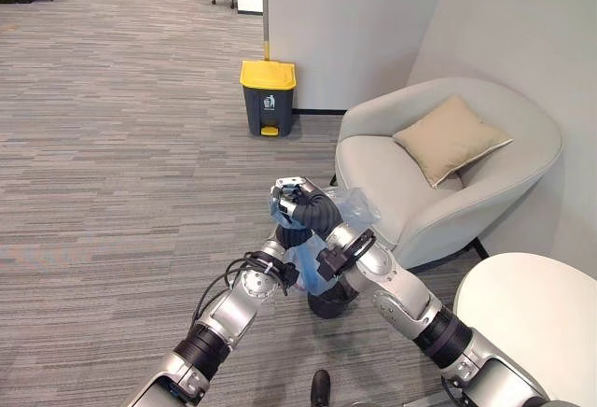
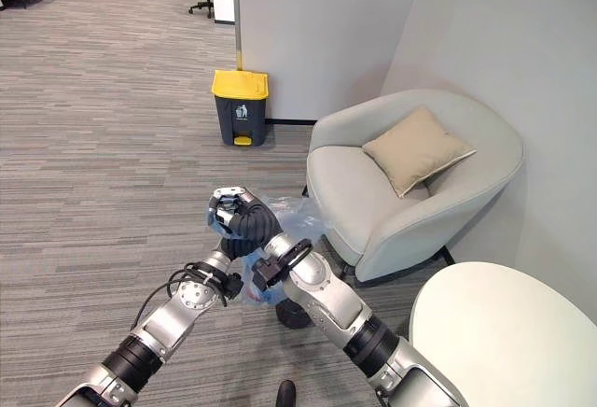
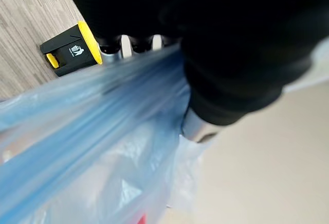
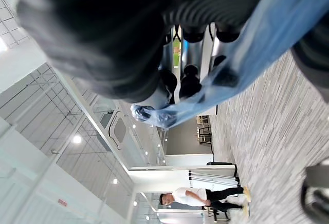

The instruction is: Gather garbage on tea table into small bin, then transfer packed bag to large trash can.

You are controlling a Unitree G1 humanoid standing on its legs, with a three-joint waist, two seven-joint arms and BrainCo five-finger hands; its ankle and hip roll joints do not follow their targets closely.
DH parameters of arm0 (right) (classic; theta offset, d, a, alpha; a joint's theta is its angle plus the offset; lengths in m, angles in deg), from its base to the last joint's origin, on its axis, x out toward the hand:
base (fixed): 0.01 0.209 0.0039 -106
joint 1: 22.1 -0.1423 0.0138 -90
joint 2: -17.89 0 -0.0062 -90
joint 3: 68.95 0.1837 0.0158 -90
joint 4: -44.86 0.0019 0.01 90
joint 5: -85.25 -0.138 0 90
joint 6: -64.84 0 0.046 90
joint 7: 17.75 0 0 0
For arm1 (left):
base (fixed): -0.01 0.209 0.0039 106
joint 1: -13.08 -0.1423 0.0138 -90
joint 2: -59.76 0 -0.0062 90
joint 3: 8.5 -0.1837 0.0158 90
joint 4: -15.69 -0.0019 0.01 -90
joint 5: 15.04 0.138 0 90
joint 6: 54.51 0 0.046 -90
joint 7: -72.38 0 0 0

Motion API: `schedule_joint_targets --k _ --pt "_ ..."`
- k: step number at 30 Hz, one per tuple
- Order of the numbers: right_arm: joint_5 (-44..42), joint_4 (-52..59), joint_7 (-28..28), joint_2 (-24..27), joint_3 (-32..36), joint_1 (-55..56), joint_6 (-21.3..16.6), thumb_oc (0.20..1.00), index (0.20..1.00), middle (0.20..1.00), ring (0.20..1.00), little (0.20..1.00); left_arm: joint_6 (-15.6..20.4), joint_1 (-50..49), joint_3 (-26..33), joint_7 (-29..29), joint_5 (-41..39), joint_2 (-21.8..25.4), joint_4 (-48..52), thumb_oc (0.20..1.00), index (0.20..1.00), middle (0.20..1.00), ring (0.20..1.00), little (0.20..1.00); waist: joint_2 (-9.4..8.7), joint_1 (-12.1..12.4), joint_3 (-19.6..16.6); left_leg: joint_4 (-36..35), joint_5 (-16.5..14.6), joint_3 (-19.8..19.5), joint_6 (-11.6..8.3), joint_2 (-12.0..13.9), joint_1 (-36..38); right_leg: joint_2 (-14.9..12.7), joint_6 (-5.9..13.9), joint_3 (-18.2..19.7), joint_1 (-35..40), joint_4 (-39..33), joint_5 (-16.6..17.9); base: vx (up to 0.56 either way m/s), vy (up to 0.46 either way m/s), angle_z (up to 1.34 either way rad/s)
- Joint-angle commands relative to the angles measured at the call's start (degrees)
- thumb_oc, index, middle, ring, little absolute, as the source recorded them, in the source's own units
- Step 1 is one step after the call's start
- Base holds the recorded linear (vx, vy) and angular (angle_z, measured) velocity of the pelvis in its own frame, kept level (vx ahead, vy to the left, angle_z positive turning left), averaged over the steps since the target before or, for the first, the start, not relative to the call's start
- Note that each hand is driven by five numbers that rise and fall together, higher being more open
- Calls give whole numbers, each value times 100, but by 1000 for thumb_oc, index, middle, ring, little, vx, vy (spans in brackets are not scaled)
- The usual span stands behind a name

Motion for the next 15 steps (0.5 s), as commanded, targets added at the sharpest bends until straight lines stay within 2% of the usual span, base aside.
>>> schedule_joint_targets --k 1,2,3,8,9,10,15 --pt "770 162 5 30 423 -240 -243 1000 1000 1000 1000 1000 445 309 244 13 -221 -52 286 200 200 200 200 200 82 -3 -73 -163 -219 -31 -103 130 -166 -402 571 46 638 197 -1014 0 0 0" --pt "775 167 4 31 421 -234 -240 1000 1000 1000 1000 1000 442 302 246 11 -222 -52 293 200 200 200 200 200 84 -3 -75 -163 -220 -30 -103 130 -165 -402 571 47 638 198 -1015 0 0 0" --pt "1334 277 -56 270 542 -217 -227 1000 1000 1000 1000 1000 466 157 391 21 -278 4 394 200 200 200 200 200 79 5 -80 -163 -225 -35 -102 128 -160 -402 575 42 648 190 -1016 0 0 0" --pt "2984 704 -366 935 923 -216 -332 1000 1000 1000 1000 1000 511 -222 767 80 -322 127 564 200 200 200 200 200 86 -2 -99 -163 -234 -44 -95 125 -155 -398 589 51 670 167 -1015 0 0 0" --pt "2996 714 -369 938 921 -208 -327 1000 1000 1000 1000 1000 509 -226 769 79 -323 124 568 200 200 200 200 200 91 -1 -99 -163 -236 -43 -94 126 -152 -397 589 51 672 168 -1016 0 0 0" --pt "3836 987 -551 1306 1116 -203 -357 1000 1000 1000 1000 1000 548 -415 932 110 -318 195 616 200 200 200 200 200 97 -16 -108 -163 -242 -47 -86 134 -139 -398 596 59 682 158 -1014 0 0 0" --pt "4383 1261 -647 1586 1242 -203 -373 1000 1000 1000 1000 1000 552 -583 1076 129 -342 231 621 200 200 200 200 200 109 -25 -121 -163 -248 -35 -78 136 -122 -396 602 59 693 158 -1015 2 0 -3"
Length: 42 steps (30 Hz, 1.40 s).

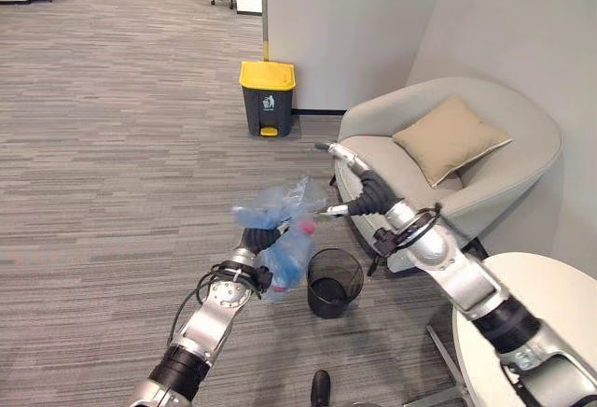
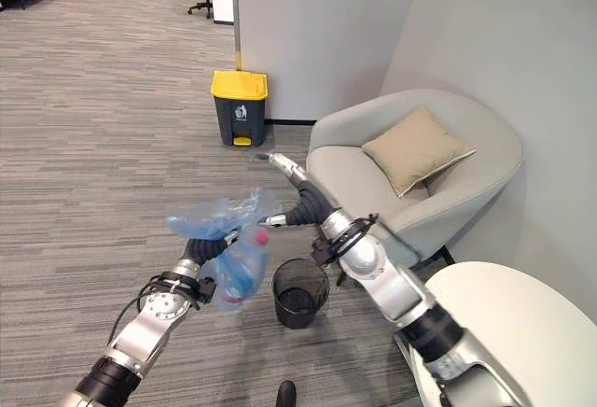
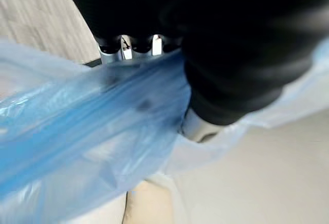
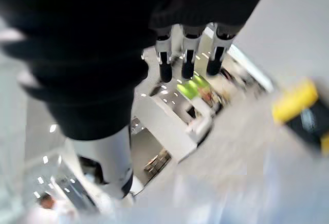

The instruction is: Gather garbage on tea table into small bin, then transfer packed bag to large trash can.

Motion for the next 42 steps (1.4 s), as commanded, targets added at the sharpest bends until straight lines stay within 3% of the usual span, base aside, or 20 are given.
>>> schedule_joint_targets --k 1,10,17,26,28,32,35,38,40,42 --pt "532 323 -223 -33 260 -91 -312 1000 1000 1000 1000 1000 482 234 94 108 -141 55 191 200 200 200 200 200 105 -20 -126 -51 -253 -46 -75 129 -235 -424 603 42 655 157 -1008 0 0 0" --pt "252 -62 6 234 1335 1748 -168 1000 1000 1000 1000 1000 379 -615 883 -274 -519 159 -65 200 200 200 200 200 176 -142 -130 -51 -263 -24 -60 101 -221 -445 617 56 675 157 -1014 1 2 -1" --pt "-298 -1323 354 -58 2238 3203 39 1000 1000 1000 1000 1000 311 -1494 1695 -759 -430 440 -369 200 200 200 200 200 229 -183 -92 -51 -300 -30 -49 82 -162 -444 611 48 696 220 -1082 1 -3 -3" --pt "-442 -2550 443 -173 2545 3522 204 1000 1000 1000 1000 1000 172 -1919 2280 -838 -225 555 -1006 200 200 200 200 200 248 -89 82 26 -283 -107 -58 90 -107 -435 546 16 702 397 -1233 -11 -25 0" --pt "-548 -2699 389 -200 2595 3464 230 1000 1000 1000 1000 1000 153 -1889 2395 -735 -340 525 -1178 200 200 200 200 200 226 -38 281 375 -325 -176 -75 99 -408 -458 503 -33 562 535 -1268 -125 -69 11" --pt "-640 -2816 324 -204 2616 3392 226 1000 1000 1000 1000 1000 155 -1826 2429 -665 -440 498 -1311 200 200 200 200 200 208 26 480 748 -342 -261 -115 105 -802 -502 444 -162 412 596 -1283 -109 -50 26" --pt "-686 -2929 244 -208 2647 3385 219 1000 1000 1000 1000 1000 148 -1779 2398 -659 -477 467 -1349 200 200 200 200 200 200 94 615 1003 -290 -342 -200 128 -1210 -579 405 -459 288 601 -1292 -86 -33 49" --pt "-801 -3125 116 -286 2730 3413 234 1000 1000 1000 1000 1000 132 -1635 2291 -658 -479 465 -1410 200 200 200 200 200 229 79 705 1254 -308 13 -239 243 -1517 -742 414 -956 213 625 -1317 -55 18 86" --pt "-841 -3225 77 -355 2759 3461 239 1000 1000 1000 1000 1000 128 -1587 2242 -672 -476 484 -1389 200 200 200 200 200 251 -18 693 1275 -363 409 -182 356 -1498 -809 437 -1145 205 611 -1320 35 78 94" --pt "-866 -3301 70 -409 2733 3469 265 1000 1000 1000 1000 1000 123 -1578 2174 -710 -460 498 -1374 200 200 200 200 200 291 -70 652 1219 -529 449 -177 382 -1393 -813 504 -1127 295 617 -1410 157 88 55"
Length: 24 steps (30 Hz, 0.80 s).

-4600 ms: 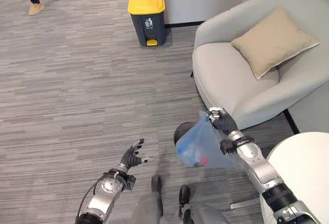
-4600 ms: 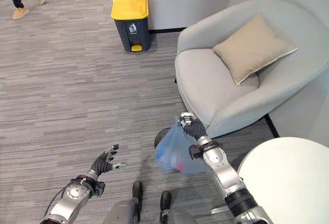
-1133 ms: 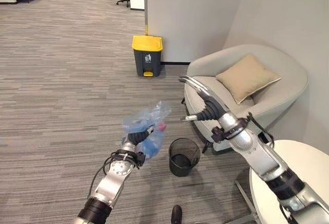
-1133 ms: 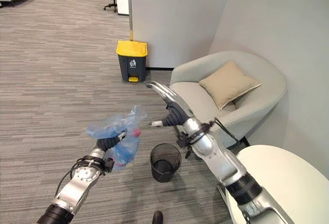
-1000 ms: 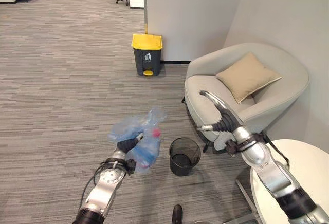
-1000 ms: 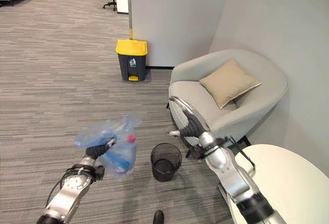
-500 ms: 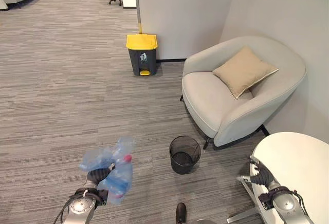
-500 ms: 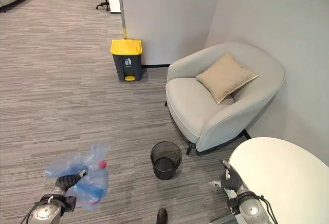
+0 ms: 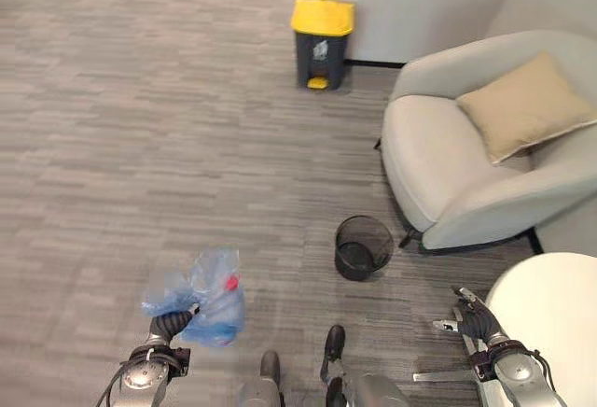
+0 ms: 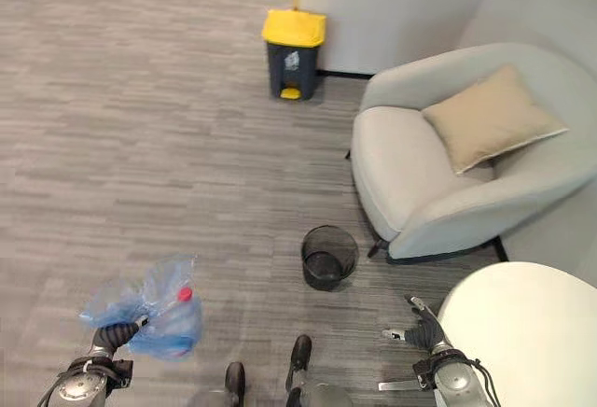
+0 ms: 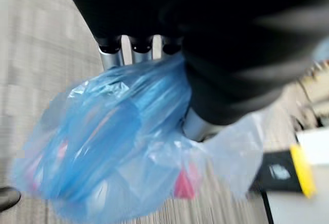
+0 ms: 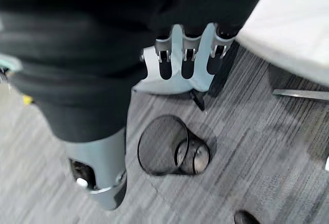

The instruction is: Gather garbage on tea table into small bin, then transfer packed bag to large trash can.

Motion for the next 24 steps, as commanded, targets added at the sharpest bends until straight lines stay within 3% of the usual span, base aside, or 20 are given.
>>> schedule_joint_targets --k 1,5,8,10,12,18,19,21,23,24 --pt "-185 -72 -179 -3 199 -37 -173 1000 1000 1000 1000 1000 267 122 6 38 -11 344 85 200 200 200 200 200 53 -95 -375 275 -395 172 -144 22 -56 -427 630 165 717 591 -1232 162 94 36" --pt "-141 -159 -221 -167 49 -205 -147 1000 1000 1000 1000 1000 292 115 -26 47 15 377 135 200 200 200 200 200 29 -29 -313 204 -364 149 82 -162 -100 -655 681 237 584 956 -1192 64 215 19" --pt "-140 -152 -223 -207 32 -230 -156 1000 1000 1000 1000 1000 289 119 -20 50 26 403 158 200 200 200 200 200 42 -10 -320 159 -514 66 93 -199 -13 -704 740 352 544 1184 -1321 48 127 -21" --pt "-205 -176 -277 -323 2 -326 -175 1000 1000 1000 1000 1000 302 288 -98 88 67 496 234 200 200 200 200 200 37 1 -188 146 -467 57 256 -347 -18 -911 756 465 232 1866 -1137 109 231 4" --pt "-252 -162 -279 -396 1 -278 -188 1000 1000 1000 1000 1000 308 411 -190 67 110 573 279 200 200 200 200 200 93 -189 -117 -50 -454 -135 269 -434 166 -487 707 1063 -272 2262 -1122 193 162 59" --pt "-357 -264 -305 -329 -39 -366 -215 1000 1000 1000 1000 1000 312 513 -291 27 102 568 211 200 200 200 200 200 136 -384 -32 -336 -626 -362 279 -577 657 -222 734 1108 -830 1702 -789 251 21 34" --pt "-322 -228 -288 -300 -88 -360 -191 1000 1000 1000 1000 1000 279 508 -277 38 150 500 166 200 200 200 200 200 81 -416 -32 -362 -850 -469 279 -713 979 -218 839 803 -1063 1182 -535 480 -47 42" --pt "-277 -219 -268 -259 -105 -325 -173 1000 1000 1000 1000 1000 283 492 -305 42 181 400 146 200 200 200 200 200 123 -472 -32 -375 -1065 -613 237 -733 1322 -168 899 487 -1112 899 -406 628 -117 29" --pt "-281 -211 -252 -251 -110 -302 -174 1000 1000 1000 1000 1000 280 517 -337 46 188 371 134 200 200 200 200 200 115 -518 -49 -396 -1096 -684 225 -754 1424 -193 911 469 -1198 897 -343 386 -134 31" --pt "-269 -196 -234 -226 -84 -181 -174 1000 1000 1000 1000 1000 292 468 -372 12 212 340 161 200 200 200 200 200 134 -568 -171 -423 -1279 -743 153 -733 1652 -145 822 545 -1016 758 -371 374 -177 51"
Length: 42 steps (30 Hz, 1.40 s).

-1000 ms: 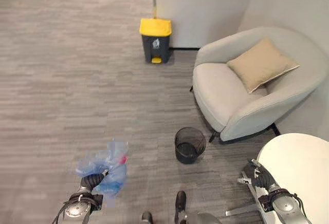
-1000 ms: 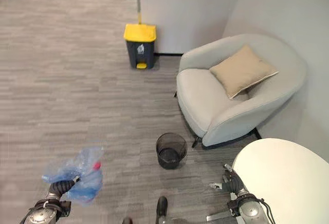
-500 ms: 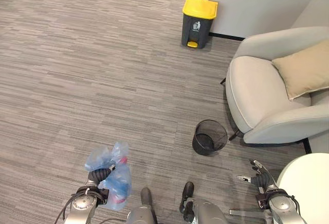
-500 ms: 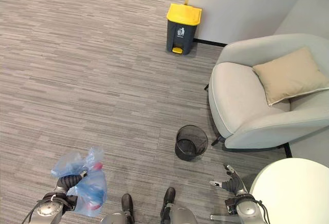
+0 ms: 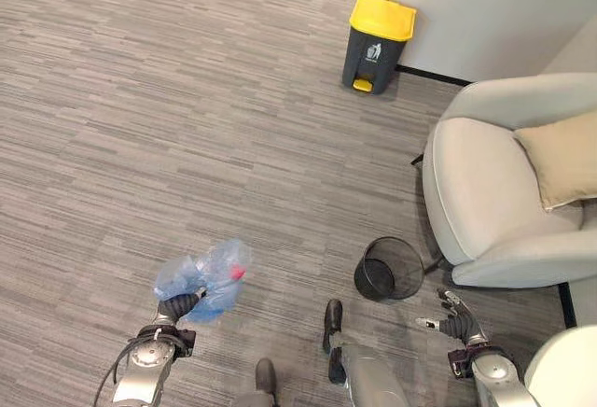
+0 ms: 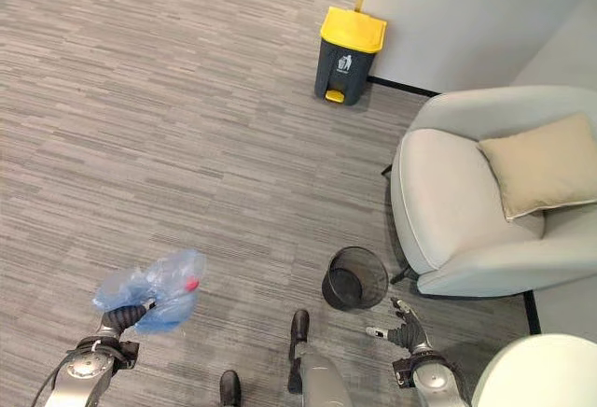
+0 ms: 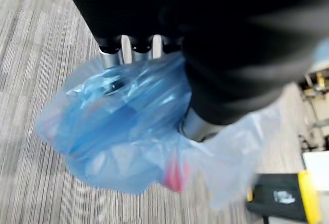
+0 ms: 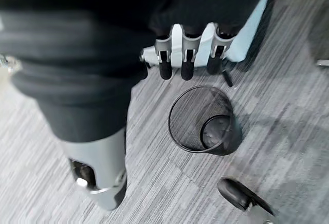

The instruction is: Gather garbage on tea table into small bin, then transfer packed bag to large trash can.

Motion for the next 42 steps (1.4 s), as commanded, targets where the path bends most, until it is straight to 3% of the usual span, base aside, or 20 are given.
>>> schedule_joint_targets --k 1,3,5,7,9,12,14,17,20,23,29,33,34,36,37,38,42 --pt "-63 154 -46 274 79 -21 -191 1000 1000 1000 1000 1000 317 71 63 -31 198 297 386 200 200 200 200 200 145 -183 -167 257 -910 23 51 -427 700 106 -25 141 -151 392 -290 537 -275 56" --pt "-37 137 -35 323 62 -7 -190 1000 1000 1000 1000 1000 320 22 33 -54 156 245 406 200 200 200 200 200 234 -238 -221 525 -800 81 -117 -228 686 112 -101 116 -65 520 -363 323 -206 36" --pt "-75 116 -36 404 80 -22 -227 1000 1000 1000 1000 1000 336 22 28 -58 148 221 409 200 200 200 200 200 343 -276 -303 949 -358 195 -380 -14 615 195 -202 43 126 508 -450 286 -191 5" --pt "-88 90 -46 477 75 -33 -222 1000 1000 1000 1000 1000 363 1 -3 -62 73 176 437 200 200 200 200 200 391 -281 -343 1481 7 340 -510 159 473 311 -304 35 346 462 -595 288 -177 -7" --pt "-72 50 -80 534 50 -77 -186 1000 1000 1000 1000 1000 361 53 -54 -34 -12 140 410 200 200 200 200 200 331 -251 -325 1837 130 520 -432 273 147 302 -373 62 606 379 -782 272 -116 -13" --pt "-46 43 -93 603 7 -156 -173 1000 1000 1000 1000 1000 369 62 -58 -12 -35 115 420 200 200 200 200 200 191 -153 -297 1747 -173 696 -251 276 -370 219 -342 199 883 298 -897 263 -31 -25" --pt "-21 60 -81 628 7 -148 -176 1000 1000 1000 1000 1000 362 31 -35 -18 -11 121 449 200 200 200 200 200 105 -69 -253 1645 -257 691 -231 237 -731 174 -337 329 1044 270 -968 257 -19 -53" --pt "-18 54 -105 621 33 -139 -179 1000 1000 1000 1000 1000 343 16 -23 -15 18 132 449 200 200 200 200 200 37 76 -171 1294 194 555 -307 212 -1268 222 -353 526 1352 177 -1070 248 -21 -47" --pt "-35 14 -131 559 46 -98 -169 1000 1000 1000 1000 1000 310 -18 -53 -38 50 133 479 200 200 200 200 200 93 230 -124 949 764 364 -402 183 -1750 353 -419 771 1677 205 -1295 317 21 -33" --pt "-26 -56 -159 510 12 -141 -158 1000 1000 1000 1000 1000 303 -62 -54 -32 34 100 547 200 200 200 200 200 168 386 -96 704 1060 34 -425 57 -2056 452 -448 1040 1985 247 -1499 381 94 -32" --pt "59 -125 -63 364 -121 -333 -149 1000 1000 1000 1000 1000 307 -174 -17 -63 -41 112 587 200 200 200 200 200 74 629 -321 1068 624 -150 -175 -135 -1931 123 -261 1440 2316 584 -1706 417 161 -68" --pt "95 -62 -29 350 -228 -503 -154 1000 1000 1000 1000 1000 298 -93 -22 -38 -66 205 582 200 200 200 200 200 -1 672 -283 1188 288 -22 94 -304 -1733 -49 -88 1632 1901 1581 -1342 229 122 -31" --pt "100 -8 -34 311 -282 -597 -147 1000 1000 1000 1000 1000 280 -41 -52 -21 -64 237 590 200 200 200 200 200 59 629 -237 1100 163 55 217 -307 -1514 -58 -63 1669 1397 2068 -1046 348 176 -9" --pt "83 -5 -30 287 -314 -632 -145 1000 1000 1000 1000 1000 282 -14 -59 -7 -73 245 585 200 200 200 200 200 80 606 -195 1060 84 118 253 -301 -1378 -56 -89 1648 1106 2238 -963 207 98 -36" --pt "70 10 -15 291 -341 -686 -133 1000 1000 1000 1000 1000 281 4 -60 15 -94 262 574 200 200 200 200 200 135 557 -157 966 18 146 269 -278 -1213 -20 -141 1517 810 2160 -992 431 73 -66" --pt "39 12 2 317 -365 -704 -123 1000 1000 1000 1000 1000 278 -43 -37 6 -115 281 595 200 200 200 200 200 213 405 -53 740 -178 194 264 -287 -743 25 -126 1158 376 1758 -1034 538 68 -46" --pt "54 -13 6 340 -341 -631 -86 1000 1000 1000 1000 1000 283 34 -25 -10 -133 258 493 200 200 200 200 200 167 164 49 536 -490 51 181 -416 -108 58 7 834 -164 721 -606 425 -56 -8"
